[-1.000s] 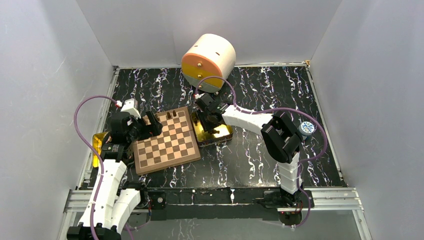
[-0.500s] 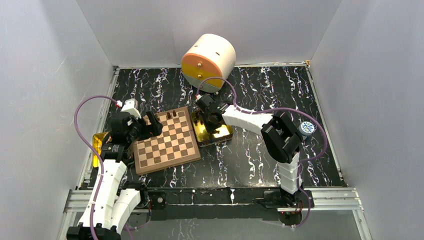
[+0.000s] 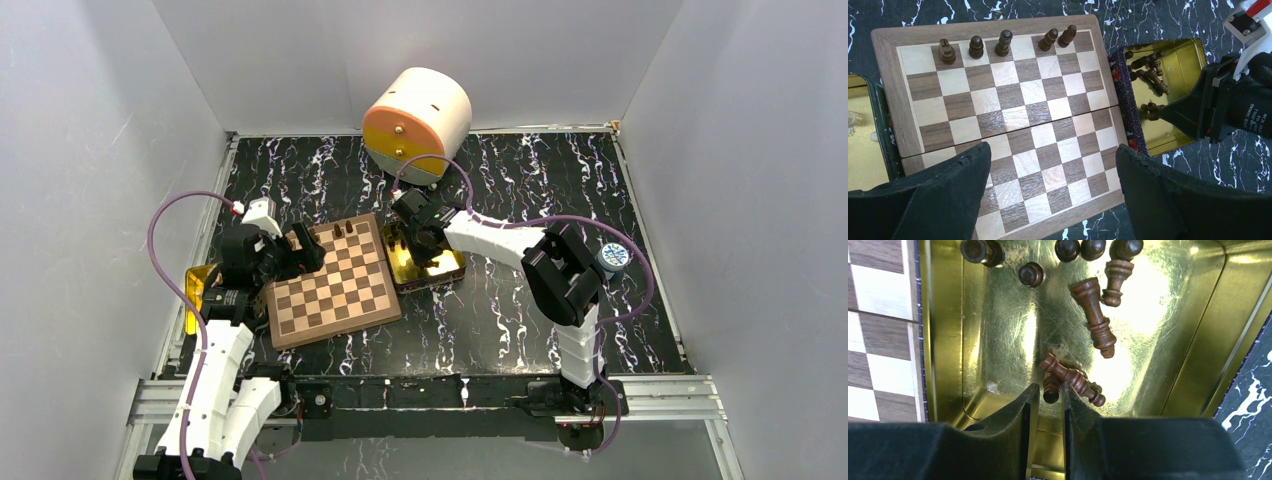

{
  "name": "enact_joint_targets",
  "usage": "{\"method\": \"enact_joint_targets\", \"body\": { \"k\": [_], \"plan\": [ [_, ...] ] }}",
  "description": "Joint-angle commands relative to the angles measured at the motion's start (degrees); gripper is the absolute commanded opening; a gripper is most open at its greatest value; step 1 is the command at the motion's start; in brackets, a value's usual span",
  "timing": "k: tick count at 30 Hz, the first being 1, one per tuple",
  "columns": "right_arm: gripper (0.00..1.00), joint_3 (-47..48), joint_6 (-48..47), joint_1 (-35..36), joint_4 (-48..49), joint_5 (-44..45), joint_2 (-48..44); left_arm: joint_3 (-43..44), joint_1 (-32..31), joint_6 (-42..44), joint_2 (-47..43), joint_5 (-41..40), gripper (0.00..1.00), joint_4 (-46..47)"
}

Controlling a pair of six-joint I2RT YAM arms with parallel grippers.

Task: Set up the chess pieces on the board
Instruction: Pick up the chess piece from the storage box, then place the chess piece on the chessboard.

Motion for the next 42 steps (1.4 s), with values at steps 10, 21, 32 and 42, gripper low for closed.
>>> {"method": "enact_joint_targets", "body": {
  "k": [10,21,32,42],
  "plan": [
    [0.18,0.65,0.87,0.28,0.21,0.60,-1.92,-0.14,-0.25,0.60,-0.58,-0.08,0.92,0.07],
    [0.17,7.57,0.05,0.31,-5.51,1.47,-4.00,-0.13,-0.25,0.60,-0.63,-0.23,0.92,0.09],
    [0.17,18.48,-0.49,1.21,-9.32,-0.30,-0.94,-0.05,-0.27,0.68,-0.68,-0.25,0.92,0.02],
    [0.18,34.02,-3.44,4.35,-12.29,0.33,9.49,0.60,-0.25,0.85,-0.77,-1.04,0.92,-0.82]
  ]
}}
